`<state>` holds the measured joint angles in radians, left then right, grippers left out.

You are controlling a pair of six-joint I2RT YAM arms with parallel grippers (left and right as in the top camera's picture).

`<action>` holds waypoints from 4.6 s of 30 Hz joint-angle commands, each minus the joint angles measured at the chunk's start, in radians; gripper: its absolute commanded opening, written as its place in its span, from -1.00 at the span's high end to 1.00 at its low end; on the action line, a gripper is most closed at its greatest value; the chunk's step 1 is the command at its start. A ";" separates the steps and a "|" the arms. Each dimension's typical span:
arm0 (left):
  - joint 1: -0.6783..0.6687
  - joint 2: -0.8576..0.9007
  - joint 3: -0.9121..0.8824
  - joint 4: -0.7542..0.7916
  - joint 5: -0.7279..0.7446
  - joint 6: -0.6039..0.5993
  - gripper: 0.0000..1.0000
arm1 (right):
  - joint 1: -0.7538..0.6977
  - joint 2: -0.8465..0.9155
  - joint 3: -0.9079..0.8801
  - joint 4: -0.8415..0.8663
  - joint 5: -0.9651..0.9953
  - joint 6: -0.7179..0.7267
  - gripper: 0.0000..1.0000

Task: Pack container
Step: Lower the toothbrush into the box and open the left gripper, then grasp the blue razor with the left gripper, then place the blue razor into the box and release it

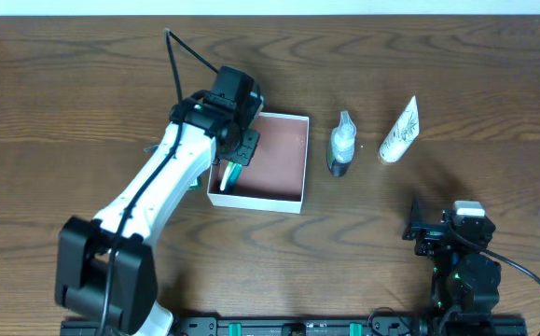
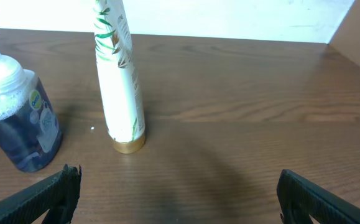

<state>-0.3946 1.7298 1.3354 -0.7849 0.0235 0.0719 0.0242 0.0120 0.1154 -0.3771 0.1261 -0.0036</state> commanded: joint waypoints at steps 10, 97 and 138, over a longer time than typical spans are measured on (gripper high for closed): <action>0.000 0.108 -0.011 -0.009 -0.120 -0.081 0.88 | -0.006 -0.005 -0.003 -0.001 -0.003 0.018 -0.98; 0.365 -0.202 0.071 -0.189 0.064 -0.044 0.90 | -0.006 -0.005 -0.003 -0.001 -0.003 0.018 -0.99; 0.000 0.172 -0.027 0.094 0.063 -0.205 0.44 | -0.006 -0.005 -0.003 -0.001 -0.003 0.018 -0.99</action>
<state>-0.3904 1.8946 1.3132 -0.6876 0.0872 -0.1265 0.0242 0.0120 0.1154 -0.3771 0.1261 -0.0036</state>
